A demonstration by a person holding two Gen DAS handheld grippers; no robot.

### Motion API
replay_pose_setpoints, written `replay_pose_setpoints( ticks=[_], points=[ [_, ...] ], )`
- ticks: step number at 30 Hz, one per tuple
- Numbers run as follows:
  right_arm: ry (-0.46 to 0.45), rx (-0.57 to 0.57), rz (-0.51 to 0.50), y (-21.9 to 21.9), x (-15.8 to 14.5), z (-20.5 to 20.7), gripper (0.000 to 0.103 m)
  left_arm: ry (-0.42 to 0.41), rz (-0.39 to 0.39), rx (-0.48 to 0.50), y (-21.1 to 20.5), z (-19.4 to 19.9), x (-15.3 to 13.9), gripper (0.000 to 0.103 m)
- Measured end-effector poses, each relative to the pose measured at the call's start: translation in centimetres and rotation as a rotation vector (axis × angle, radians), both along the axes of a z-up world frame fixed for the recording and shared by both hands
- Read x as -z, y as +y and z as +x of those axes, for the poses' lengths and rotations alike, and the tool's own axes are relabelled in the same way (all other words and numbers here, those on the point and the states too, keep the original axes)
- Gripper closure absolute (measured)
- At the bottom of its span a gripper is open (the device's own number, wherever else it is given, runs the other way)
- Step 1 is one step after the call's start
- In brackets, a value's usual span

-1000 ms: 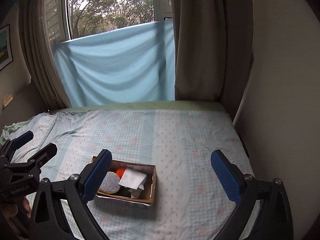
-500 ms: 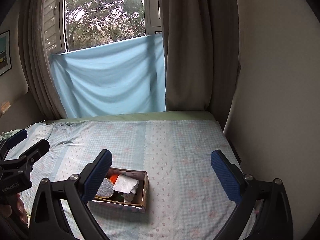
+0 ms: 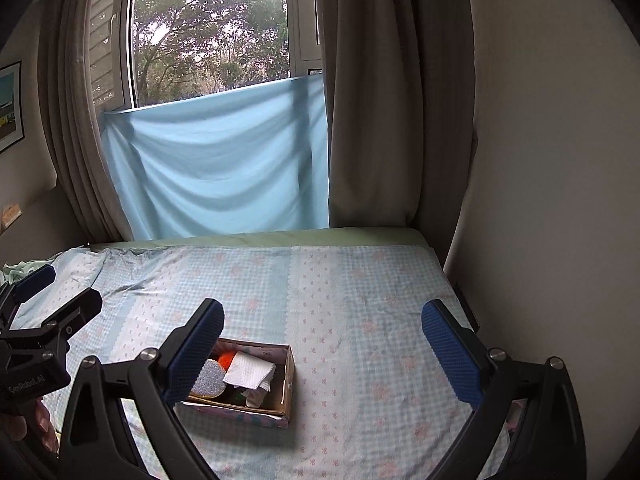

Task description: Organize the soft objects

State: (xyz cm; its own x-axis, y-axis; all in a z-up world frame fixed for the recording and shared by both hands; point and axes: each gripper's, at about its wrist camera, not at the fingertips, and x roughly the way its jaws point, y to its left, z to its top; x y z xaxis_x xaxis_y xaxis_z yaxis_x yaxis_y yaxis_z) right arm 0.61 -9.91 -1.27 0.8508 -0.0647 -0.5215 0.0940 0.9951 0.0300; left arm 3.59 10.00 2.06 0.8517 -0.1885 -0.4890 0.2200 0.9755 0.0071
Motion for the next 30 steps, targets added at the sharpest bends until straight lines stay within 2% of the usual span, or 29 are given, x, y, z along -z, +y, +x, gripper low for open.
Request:
replay_pose_setpoints(
  ticks=[20,30],
  points=[
    [-0.003,0.019,0.000,-0.36,-0.16,0.13,0.004,-0.017,0.003,-0.003,-0.11,-0.34,0.20,0.000],
    [-0.001,0.020,-0.003,-0.25,-0.12,0.24,0.004,-0.029,0.030,-0.011,-0.63,-0.42,0.55,0.000]
  ],
)
